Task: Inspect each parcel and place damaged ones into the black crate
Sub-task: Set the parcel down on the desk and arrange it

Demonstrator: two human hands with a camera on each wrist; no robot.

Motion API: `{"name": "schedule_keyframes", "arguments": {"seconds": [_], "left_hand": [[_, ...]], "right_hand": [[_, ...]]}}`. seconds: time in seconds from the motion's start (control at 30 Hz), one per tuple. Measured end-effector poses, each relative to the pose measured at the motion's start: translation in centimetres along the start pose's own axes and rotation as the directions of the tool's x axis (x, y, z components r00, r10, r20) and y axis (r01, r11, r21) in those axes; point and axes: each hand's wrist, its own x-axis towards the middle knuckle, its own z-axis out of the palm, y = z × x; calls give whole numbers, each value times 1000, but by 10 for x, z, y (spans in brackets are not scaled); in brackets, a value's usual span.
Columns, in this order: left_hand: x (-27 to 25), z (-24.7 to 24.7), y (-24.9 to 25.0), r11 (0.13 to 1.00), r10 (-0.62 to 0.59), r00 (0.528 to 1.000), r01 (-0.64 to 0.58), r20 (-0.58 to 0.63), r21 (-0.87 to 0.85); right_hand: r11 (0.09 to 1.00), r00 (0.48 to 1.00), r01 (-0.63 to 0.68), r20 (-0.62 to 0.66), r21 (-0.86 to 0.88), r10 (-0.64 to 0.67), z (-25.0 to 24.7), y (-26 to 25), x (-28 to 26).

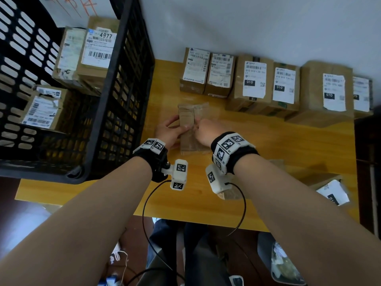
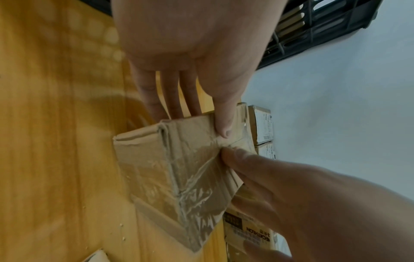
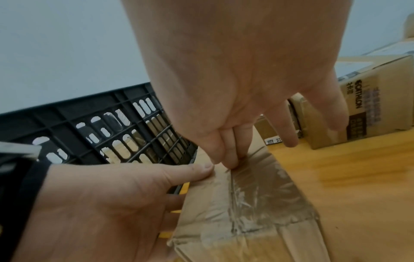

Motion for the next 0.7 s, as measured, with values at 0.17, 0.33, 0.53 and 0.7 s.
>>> {"name": "schedule_keyframes", "arguments": {"seconds": [0.17, 0.33, 0.53, 0.7], "left_hand": [[1, 1, 0, 1000, -6, 1000, 6, -4, 14], [-2, 2, -3, 999, -16, 1000, 16, -16, 30], [-9, -7, -5, 999, -36, 995, 36, -88, 3], [-13, -9, 5, 999, -22, 994, 25, -105, 28]], "right_hand": [[1000, 1000, -2, -5, -23, 2, 1, 0, -1], [991, 997, 68, -28, 113, -65, -4, 8, -6], [828, 987, 75, -163, 556, 20, -2, 15, -15], [550, 982, -2, -103, 835, 160, 4, 17, -18]]}}
